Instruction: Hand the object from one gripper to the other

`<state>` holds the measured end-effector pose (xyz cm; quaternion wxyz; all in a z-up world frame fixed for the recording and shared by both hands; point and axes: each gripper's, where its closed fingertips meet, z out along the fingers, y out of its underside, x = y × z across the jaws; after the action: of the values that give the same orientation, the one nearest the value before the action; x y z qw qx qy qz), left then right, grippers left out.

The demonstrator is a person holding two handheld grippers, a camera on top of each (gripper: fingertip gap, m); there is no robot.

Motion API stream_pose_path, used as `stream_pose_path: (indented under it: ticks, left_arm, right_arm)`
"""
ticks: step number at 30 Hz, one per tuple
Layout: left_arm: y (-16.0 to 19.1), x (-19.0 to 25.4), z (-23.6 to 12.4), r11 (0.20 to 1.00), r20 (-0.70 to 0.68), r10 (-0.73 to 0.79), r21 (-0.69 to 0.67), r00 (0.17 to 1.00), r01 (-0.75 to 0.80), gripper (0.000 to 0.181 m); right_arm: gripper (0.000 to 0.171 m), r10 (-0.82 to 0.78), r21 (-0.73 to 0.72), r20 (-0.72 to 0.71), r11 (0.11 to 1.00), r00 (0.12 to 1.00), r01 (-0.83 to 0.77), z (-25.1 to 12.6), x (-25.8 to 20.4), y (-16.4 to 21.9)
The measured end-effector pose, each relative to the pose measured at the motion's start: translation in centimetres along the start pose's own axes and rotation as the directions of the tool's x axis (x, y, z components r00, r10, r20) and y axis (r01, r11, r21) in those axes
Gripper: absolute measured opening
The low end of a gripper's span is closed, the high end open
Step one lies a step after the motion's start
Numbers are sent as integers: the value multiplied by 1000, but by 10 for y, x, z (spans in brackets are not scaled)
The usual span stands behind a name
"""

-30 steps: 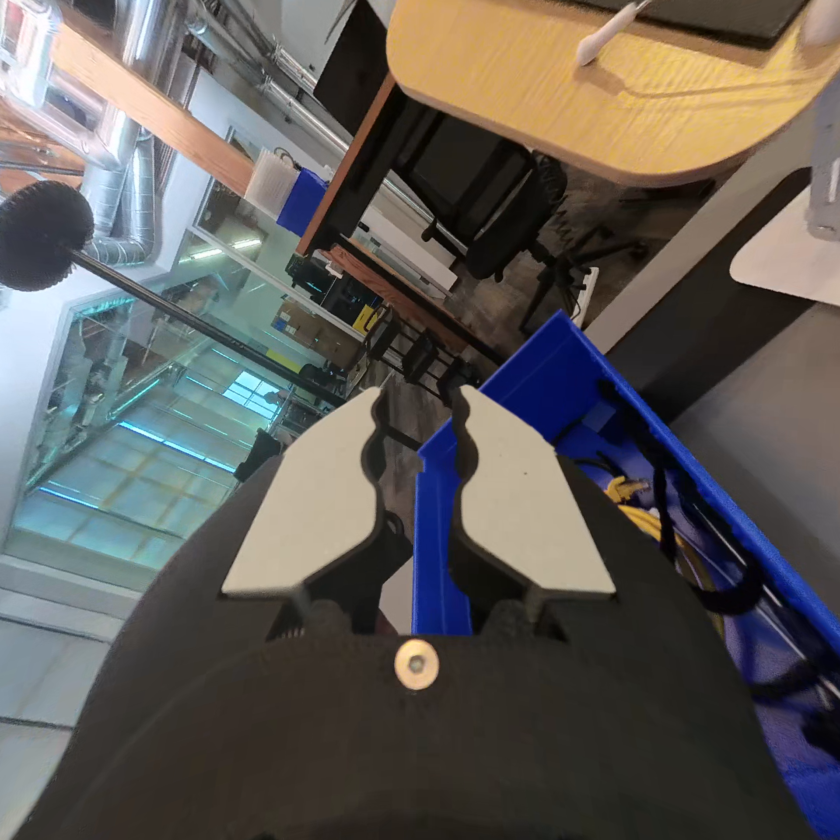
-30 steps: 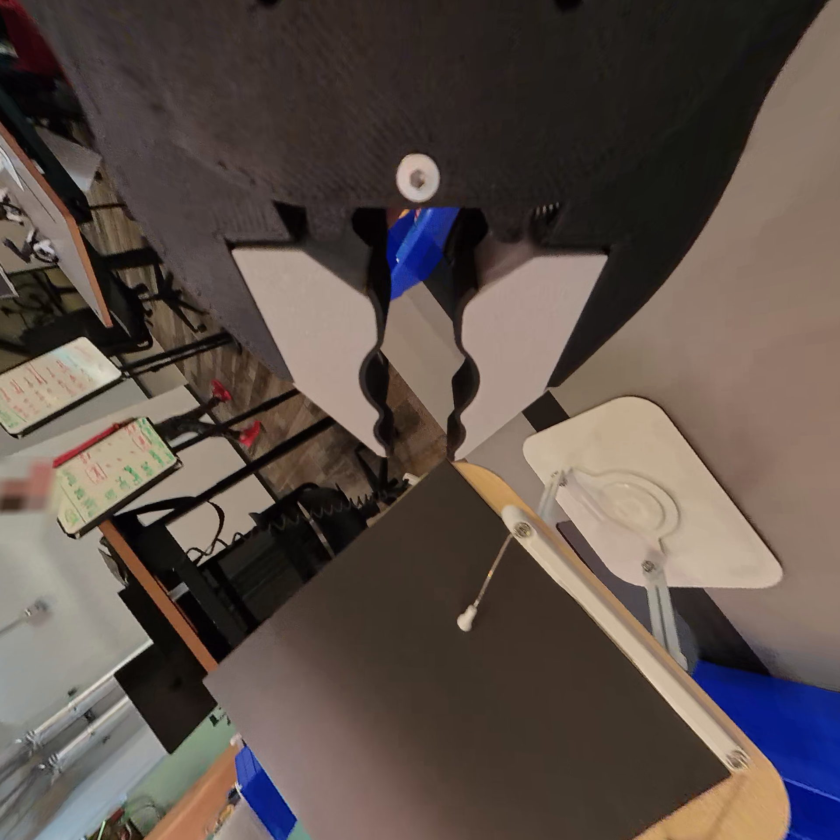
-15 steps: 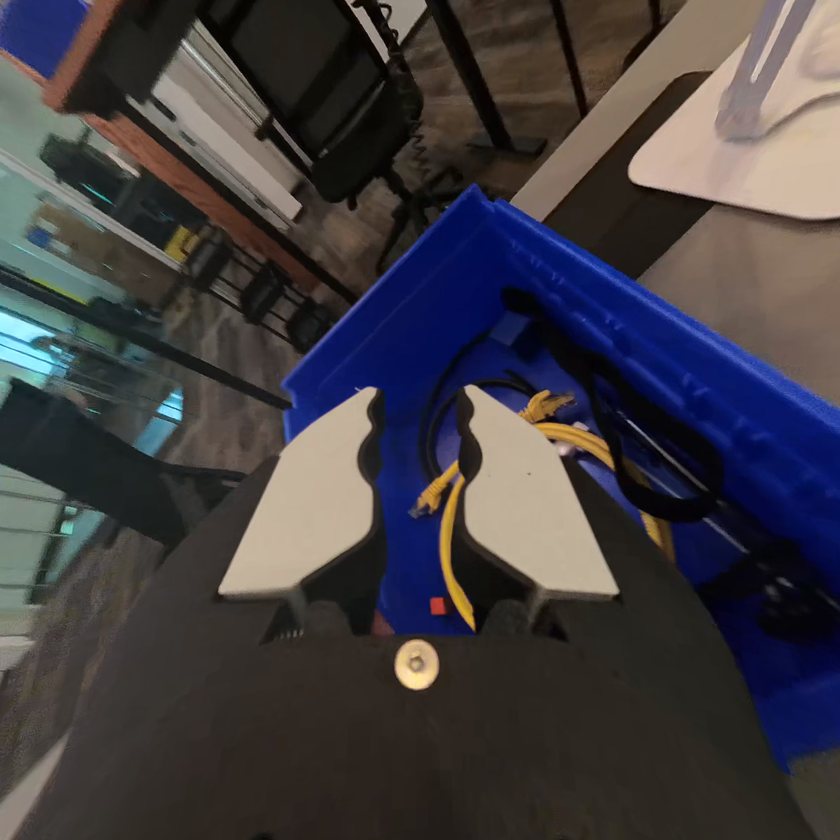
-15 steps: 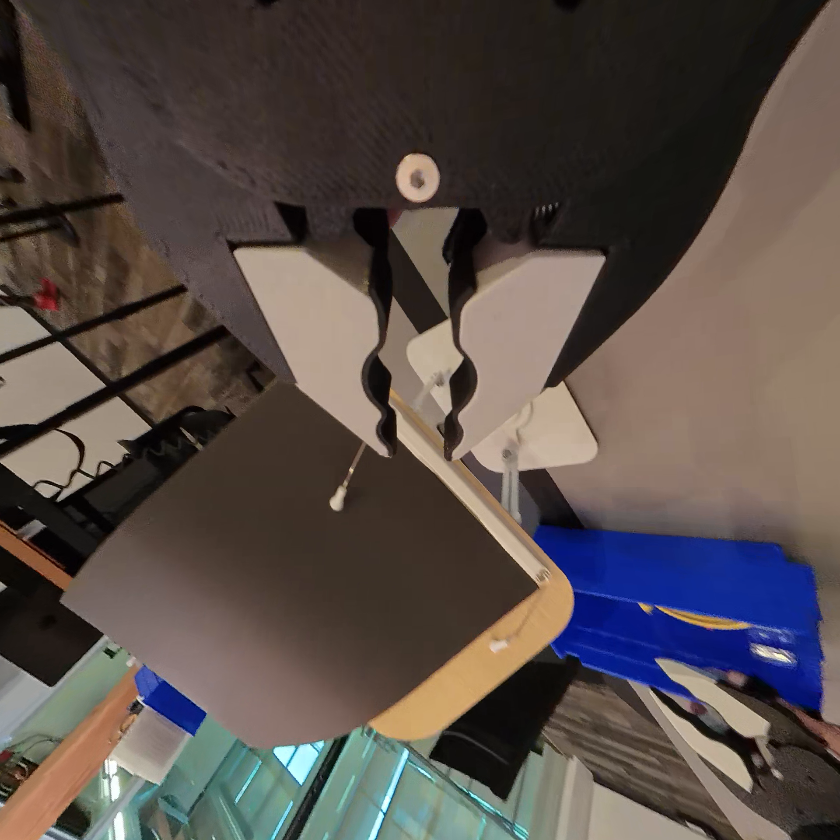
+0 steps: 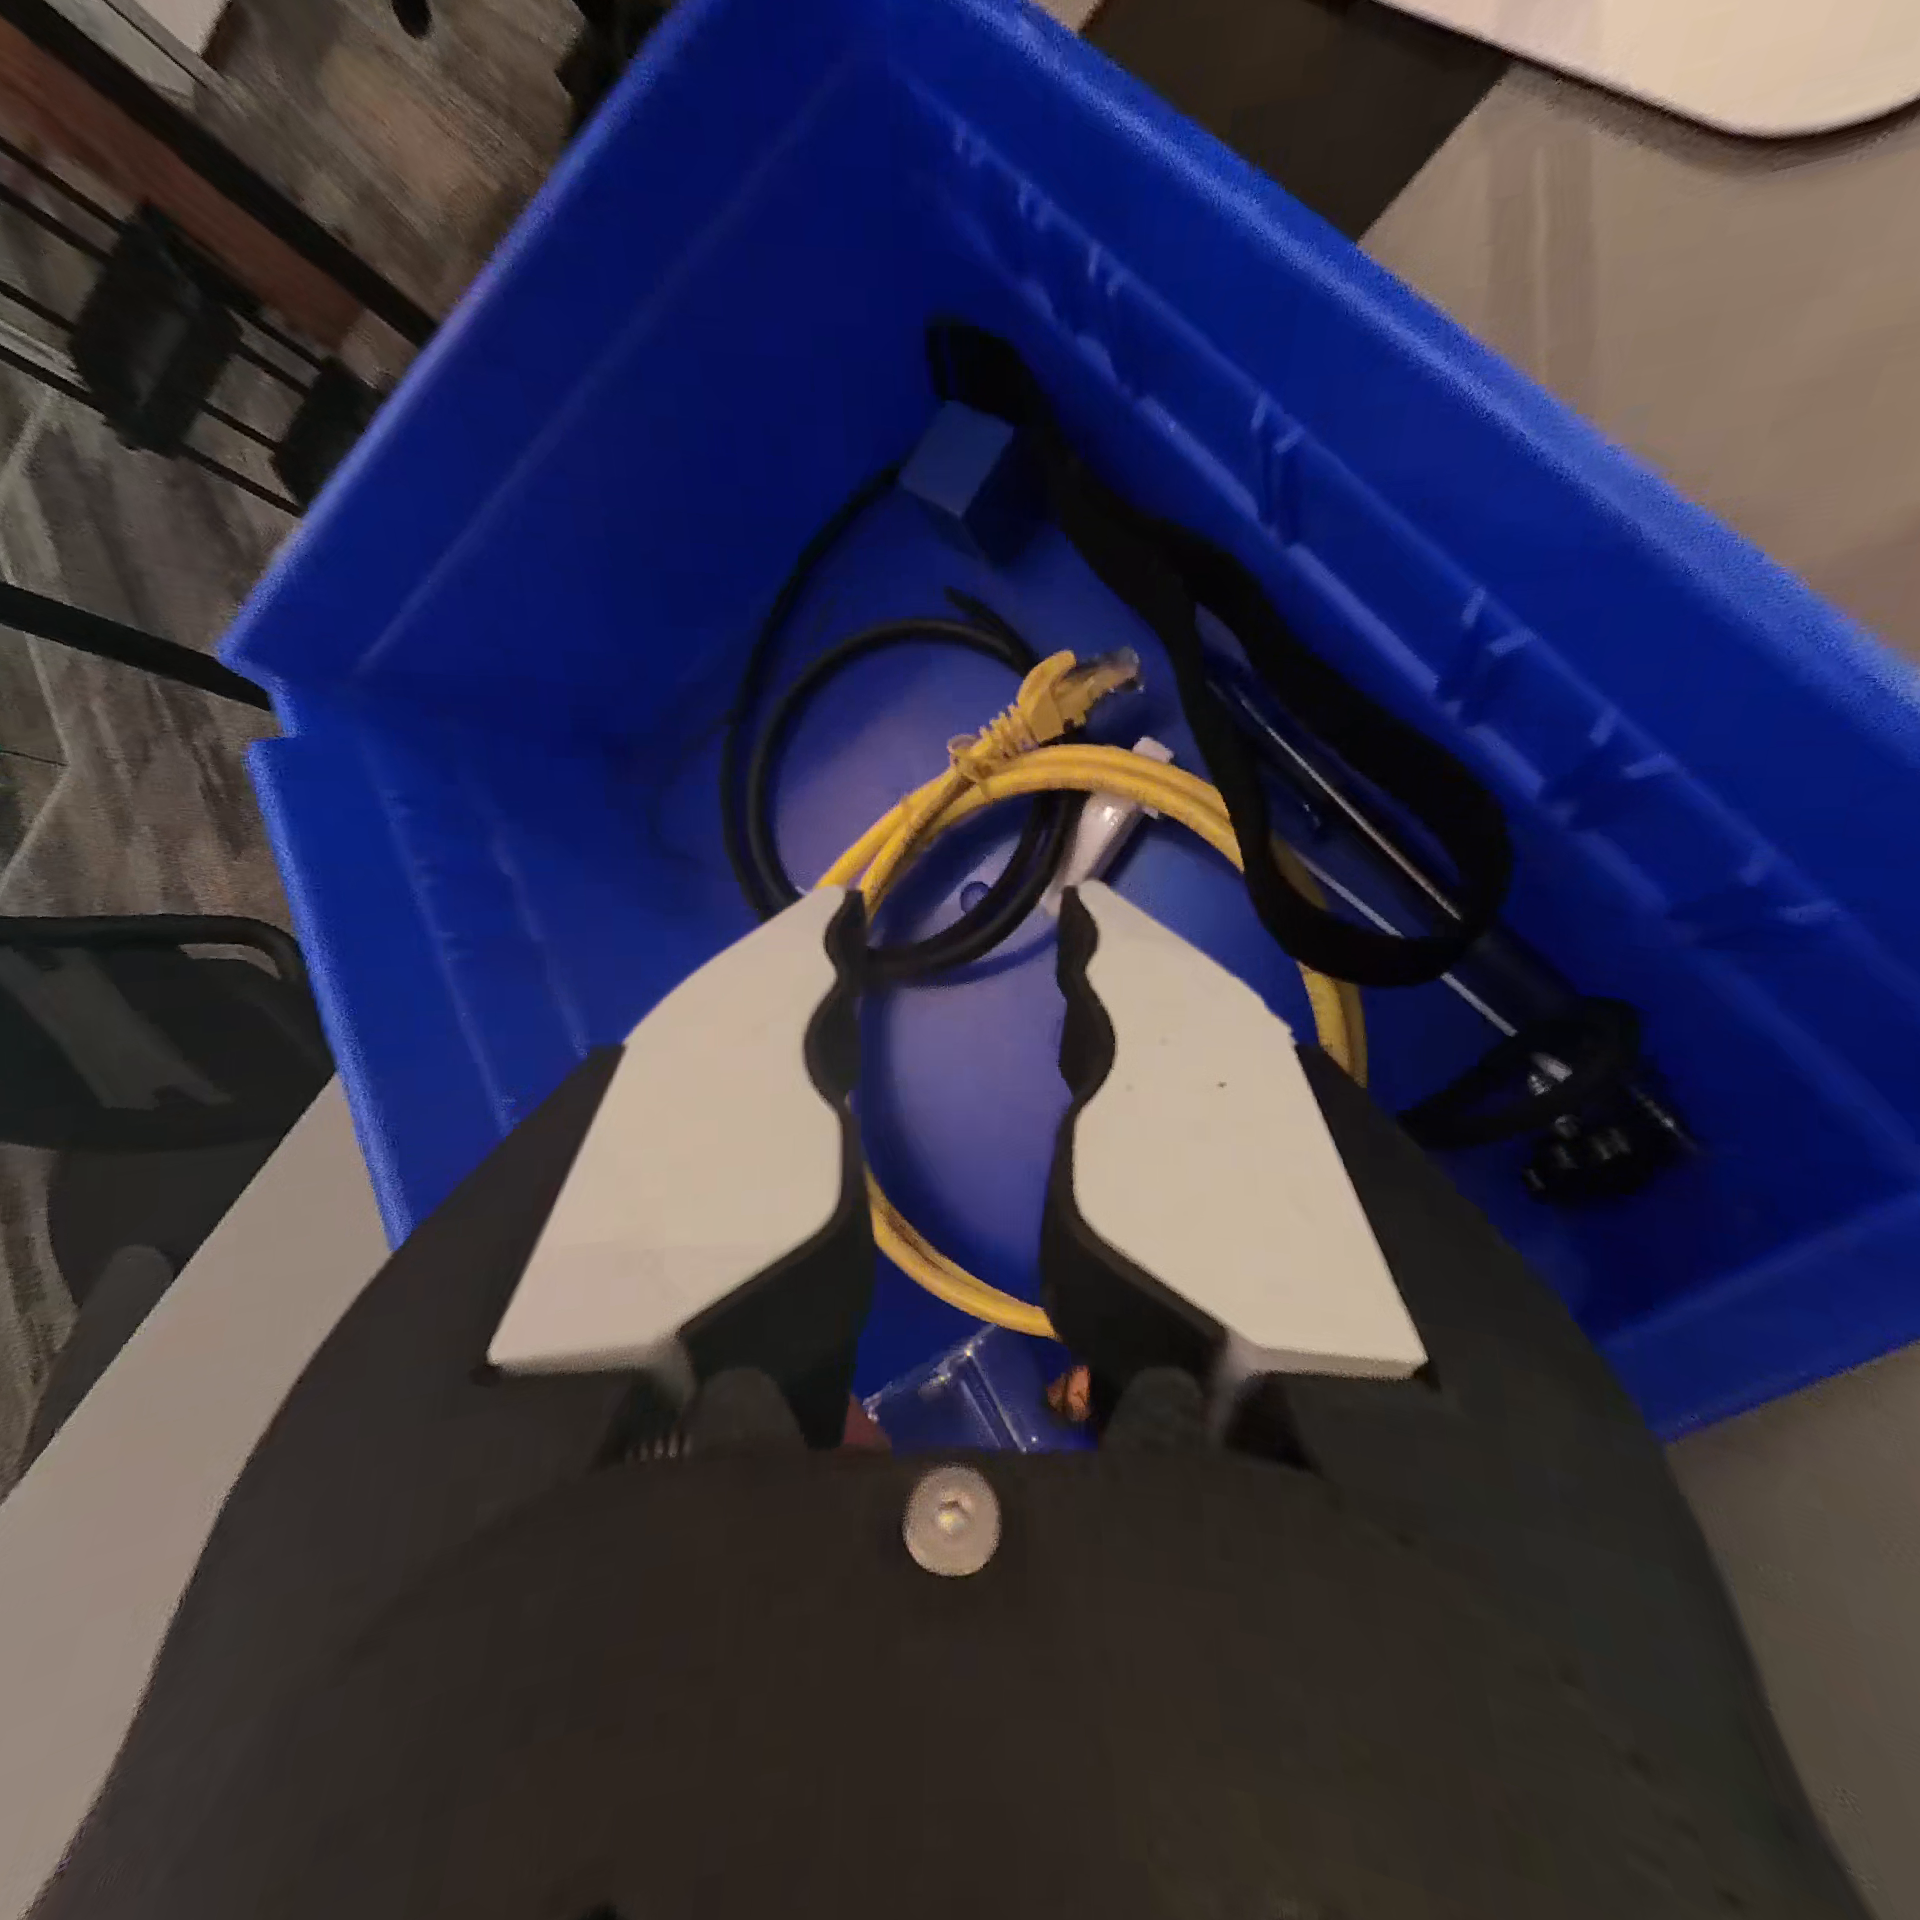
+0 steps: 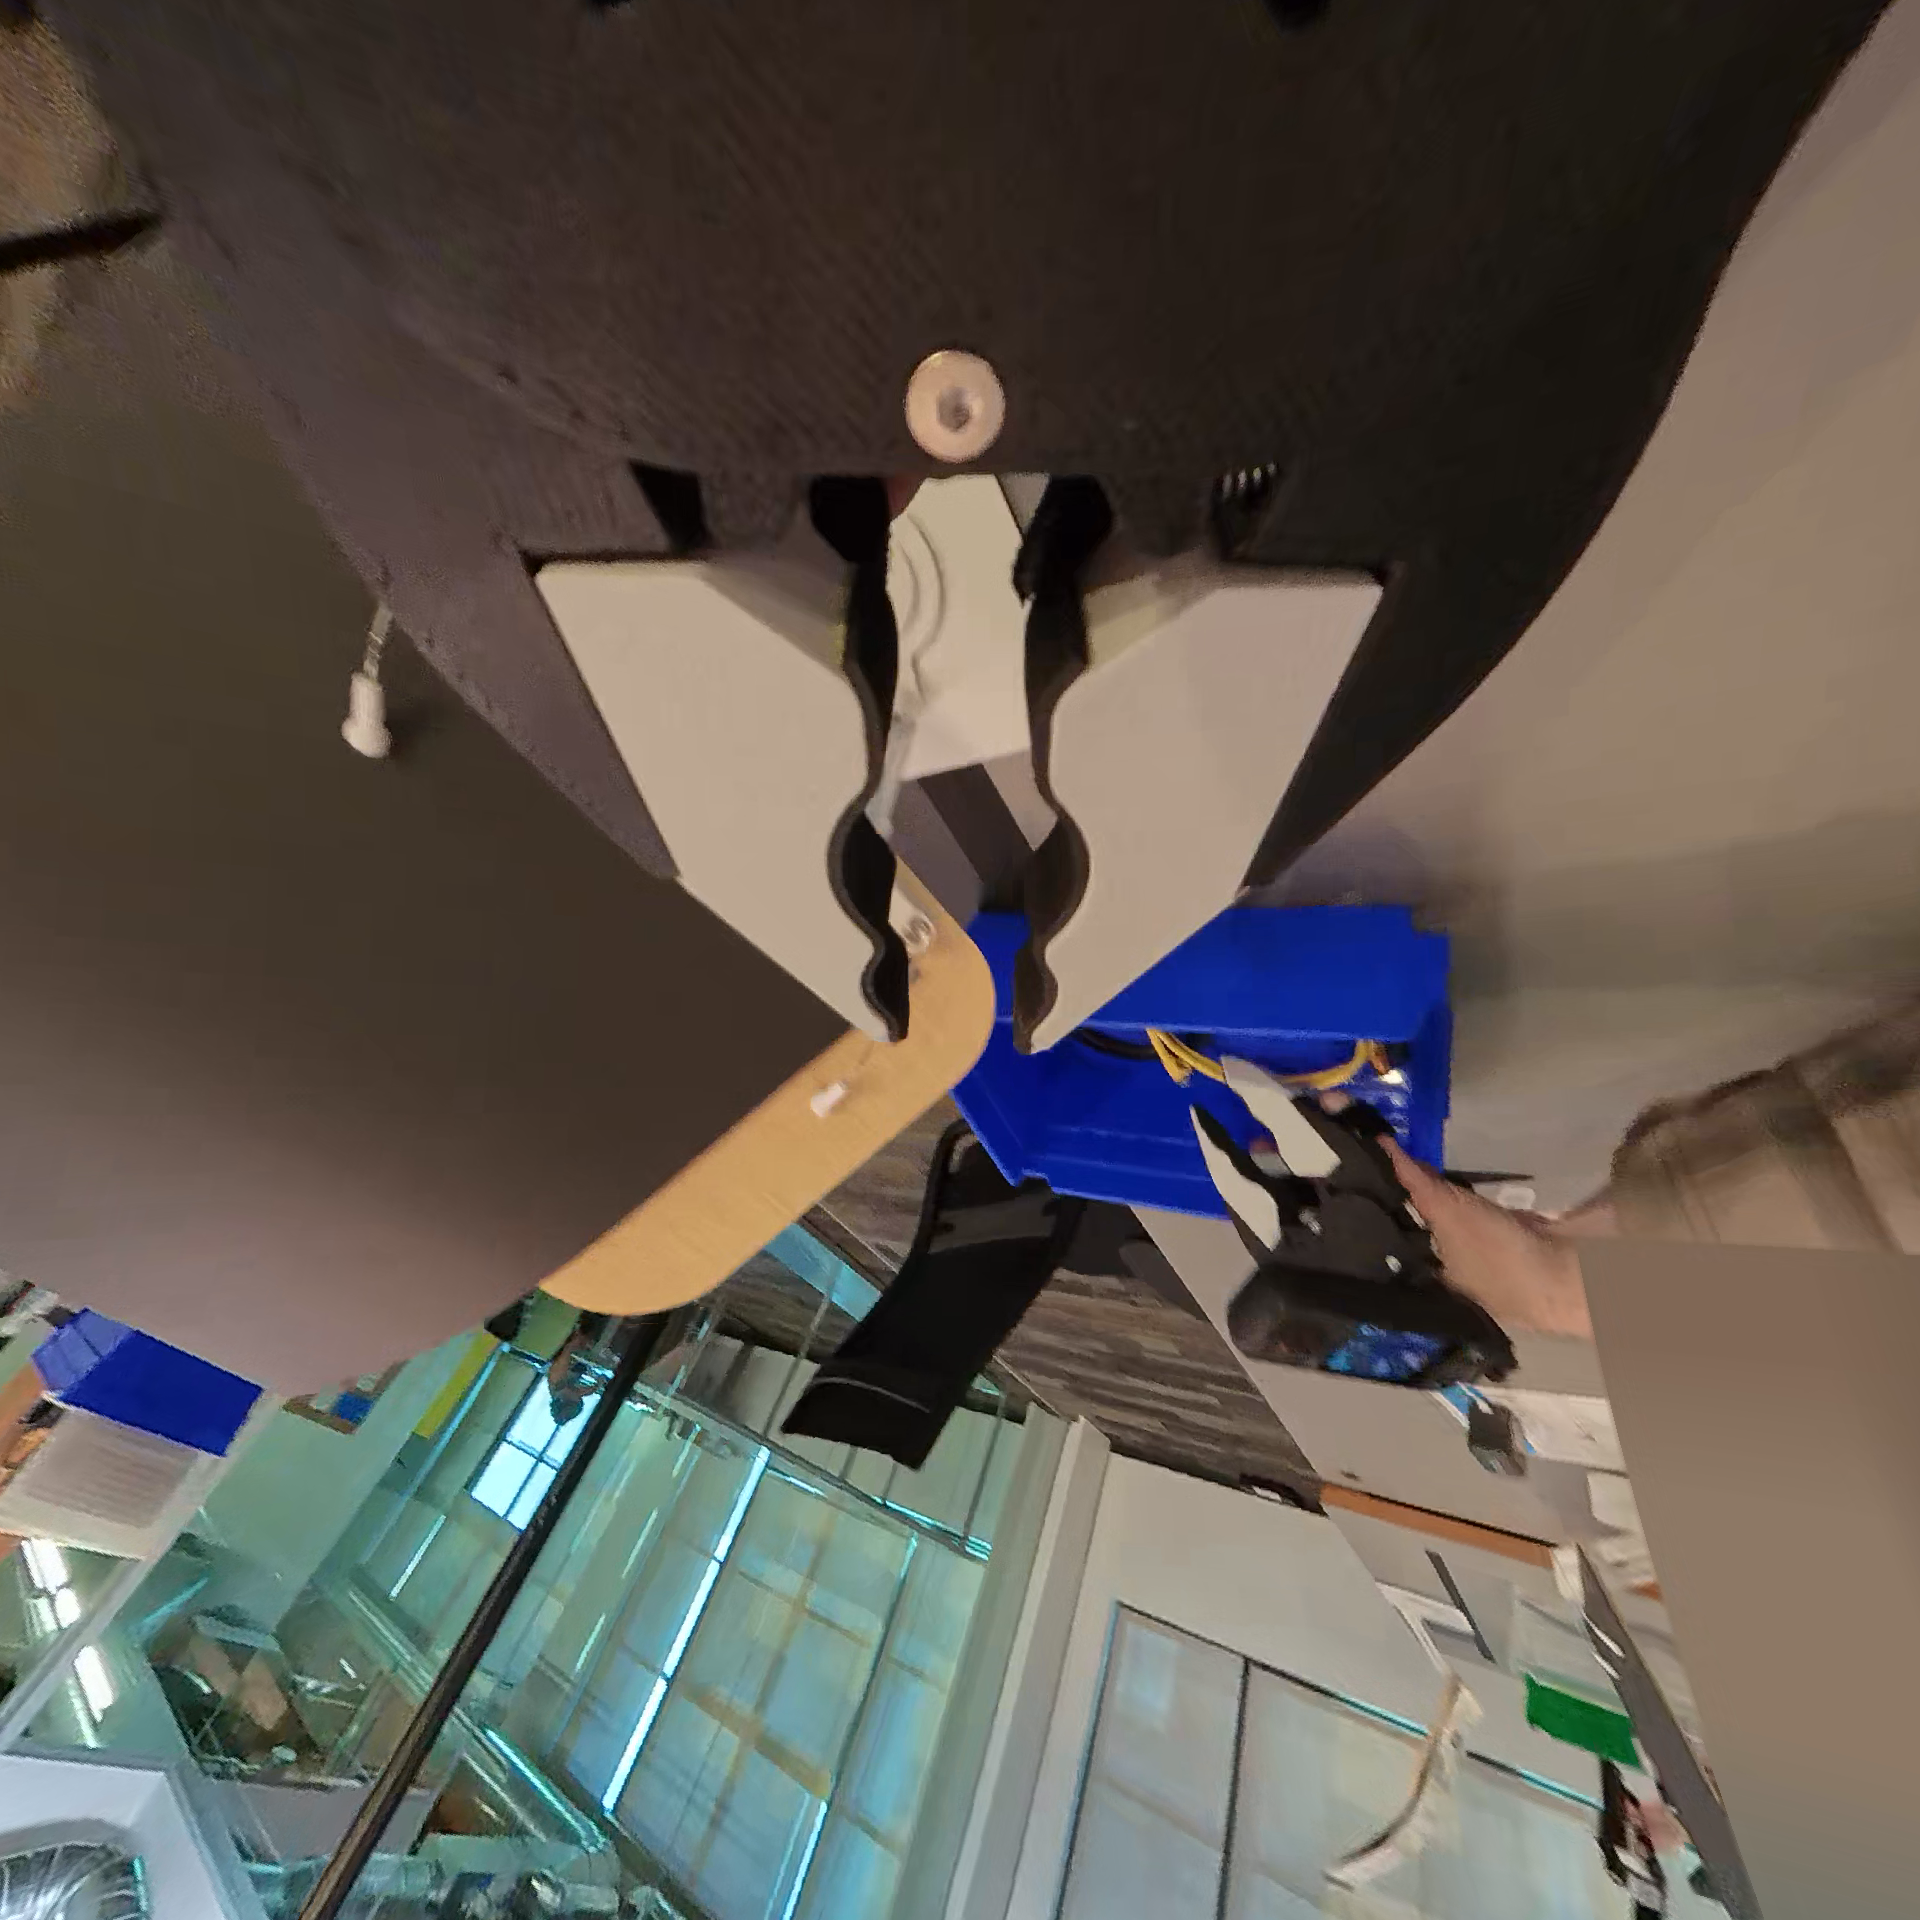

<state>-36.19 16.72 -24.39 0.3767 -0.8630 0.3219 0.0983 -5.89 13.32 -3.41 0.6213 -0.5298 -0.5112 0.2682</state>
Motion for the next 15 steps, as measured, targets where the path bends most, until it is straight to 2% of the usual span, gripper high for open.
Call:
stream_pose_path:
  ticks: [4, 8, 11, 15]
  left_arm:
    - [5, 0, 1, 1000, -17, -11, 7, 1000, 11, 30]
    - [-18, -9, -5, 992, 30, -54, 112, 998, 51, 24]
    - [-38, -5, -3, 993, 51, 27, 113, 998, -32, 28]
    - [-55, -14, 29, 990, 18, 113, 78, 993, -115, 36]
  right_arm:
    - [17, -22, -22, 29, 999, 999, 23, 21, -16, 4]
    - [17, -22, -59, 56, 998, 998, 25, 33, -25, 17]
    - [17, -36, -51, 80, 998, 996, 40, 33, -30, 17]
    - [17, -59, -67, 63, 996, 996, 63, 25, -22, 23]
